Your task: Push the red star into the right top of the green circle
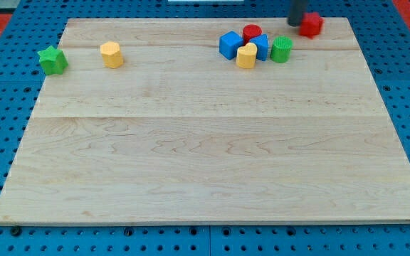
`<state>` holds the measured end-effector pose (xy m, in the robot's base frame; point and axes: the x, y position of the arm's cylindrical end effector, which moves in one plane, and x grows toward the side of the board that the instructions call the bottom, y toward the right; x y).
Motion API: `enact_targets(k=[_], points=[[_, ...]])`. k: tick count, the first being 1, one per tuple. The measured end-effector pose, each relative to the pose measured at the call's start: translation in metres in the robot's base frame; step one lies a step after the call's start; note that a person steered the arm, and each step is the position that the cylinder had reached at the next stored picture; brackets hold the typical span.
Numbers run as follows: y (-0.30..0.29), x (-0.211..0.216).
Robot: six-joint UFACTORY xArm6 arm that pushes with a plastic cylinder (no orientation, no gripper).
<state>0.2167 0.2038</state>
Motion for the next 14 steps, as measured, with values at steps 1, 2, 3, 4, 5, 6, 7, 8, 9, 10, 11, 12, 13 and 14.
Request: enact_targets(k=[1,2,3,4,5,6,7,8,9,10,11,12,13,14], points=[[0.012,-0.018],[0.007,-0.025],[0.015,-0.025],[0.095,-0.026],[0.142,-0.021],[0.097,-0.005],[0.045,0.008],[-0.001,0.009],[-0.022,0.011],[-0.052,0.015],[-0.051,0.013],[-0.046,0.012],[-0.103,-0.005],[-0.205,-0.016]])
